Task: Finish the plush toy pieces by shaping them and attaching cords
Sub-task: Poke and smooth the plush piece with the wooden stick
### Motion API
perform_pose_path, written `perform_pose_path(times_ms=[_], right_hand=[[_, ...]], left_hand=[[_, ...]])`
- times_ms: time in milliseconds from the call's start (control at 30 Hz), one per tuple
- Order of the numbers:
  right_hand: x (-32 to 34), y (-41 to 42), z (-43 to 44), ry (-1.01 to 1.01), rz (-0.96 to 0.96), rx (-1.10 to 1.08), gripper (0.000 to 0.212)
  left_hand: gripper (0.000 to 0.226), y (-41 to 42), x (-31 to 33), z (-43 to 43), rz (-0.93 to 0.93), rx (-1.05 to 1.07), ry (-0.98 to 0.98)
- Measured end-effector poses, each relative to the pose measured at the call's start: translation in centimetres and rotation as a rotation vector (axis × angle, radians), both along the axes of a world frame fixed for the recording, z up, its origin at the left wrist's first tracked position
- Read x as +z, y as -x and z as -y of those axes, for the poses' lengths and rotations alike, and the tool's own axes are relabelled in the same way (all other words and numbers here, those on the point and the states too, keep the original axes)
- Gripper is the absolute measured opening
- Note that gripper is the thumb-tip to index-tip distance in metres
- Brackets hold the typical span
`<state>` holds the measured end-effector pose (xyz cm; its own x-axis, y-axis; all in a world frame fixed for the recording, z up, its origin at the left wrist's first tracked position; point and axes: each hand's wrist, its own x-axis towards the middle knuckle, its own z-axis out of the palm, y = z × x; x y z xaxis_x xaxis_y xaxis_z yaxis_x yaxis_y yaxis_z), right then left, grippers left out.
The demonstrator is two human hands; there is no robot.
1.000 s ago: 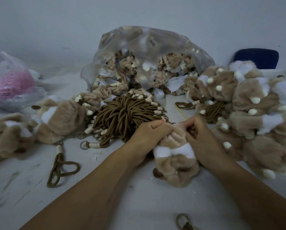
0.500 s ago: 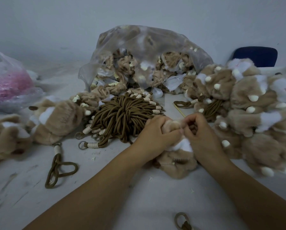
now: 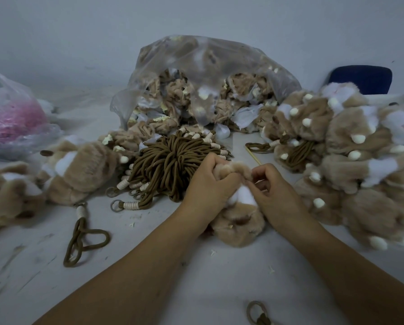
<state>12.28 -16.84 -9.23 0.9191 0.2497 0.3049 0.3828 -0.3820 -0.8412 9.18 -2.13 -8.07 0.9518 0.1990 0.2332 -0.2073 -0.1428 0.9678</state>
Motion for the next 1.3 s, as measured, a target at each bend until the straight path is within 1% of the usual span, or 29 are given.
perform_pose_path(times_ms=[67,167,300,367,433,533,667,733,833,867,900,967,1000,1067,1133,1167,1200,1267,1300], right_hand=[[0.0,-0.1,0.1,0.019,-0.014,-0.013,0.011],[-0.1,-0.1,0.3,0.088,-0.012,-0.018,0.010],[-0.2,0.0,0.2,0.183,0.038,-0.028,0.019],[-0.3,0.1,0.1,0.192,0.071,-0.026,0.021],[-0.3,0.2,0.1,0.175,0.101,-0.030,0.023],[-0.2,0.2,0.2,0.158,0.119,-0.025,0.021],[-0.2,0.1,0.4,0.078,0.077,0.004,0.019],[0.0,0.1,0.6,0.035,0.015,0.012,0.024],[0.2,0.1,0.9,-0.050,-0.086,0.054,0.041],[0.3,0.2,0.9,-0.075,-0.111,0.080,0.041],[0.2,0.2,0.7,-0.083,-0.114,0.105,0.035],[0.2,0.3,0.5,-0.071,-0.078,0.121,0.013],[0.2,0.3,0.5,-0.087,-0.063,0.117,0.007],[0.1,0.3,0.4,-0.132,-0.027,0.085,0.010],[0.3,0.4,0.3,-0.162,0.030,0.038,0.011],[0.3,0.3,0.2,-0.180,0.070,0.024,0.013],[0.3,0.2,0.3,-0.191,0.120,0.013,0.020],[0.3,0.0,0.3,-0.171,0.232,-0.016,0.029],[0.4,-0.1,0.2,-0.147,0.295,-0.031,0.027]], left_hand=[[0.021,0.0,0.1,0.1,-0.005,-0.011,0.006],[0.022,-0.2,-0.3,0.2,-0.014,0.006,-0.031],[0.017,-0.2,-0.5,0.1,0.000,0.046,-0.137],[0.017,-0.2,-0.3,0.1,0.002,0.040,-0.166],[0.019,-0.2,0.1,0.1,-0.017,0.018,-0.070],[0.021,-0.2,0.3,-0.2,-0.079,-0.028,0.162],[0.025,-0.3,0.4,-0.7,-0.177,-0.129,0.404],[0.022,-0.4,0.4,-0.8,-0.186,-0.148,0.456],[0.023,-0.4,0.5,-0.9,-0.148,-0.166,0.488],[0.024,-0.4,0.6,-0.9,-0.132,-0.171,0.488],[0.024,-0.3,0.7,-0.9,-0.120,-0.177,0.486],[0.023,-0.2,0.9,-0.8,-0.108,-0.203,0.479],[0.023,-0.1,1.0,-0.7,-0.105,-0.219,0.461],[0.024,0.1,1.0,-0.4,-0.068,-0.224,0.362],[0.034,0.1,0.9,-0.2,0.042,-0.158,0.147],[0.040,0.1,1.0,-0.1,0.104,-0.096,0.013],[0.042,0.1,1.0,0.0,0.169,-0.014,-0.122],[0.036,0.3,0.9,0.1,0.289,0.175,-0.374],[0.033,0.4,0.9,0.3,0.319,0.244,-0.455]])
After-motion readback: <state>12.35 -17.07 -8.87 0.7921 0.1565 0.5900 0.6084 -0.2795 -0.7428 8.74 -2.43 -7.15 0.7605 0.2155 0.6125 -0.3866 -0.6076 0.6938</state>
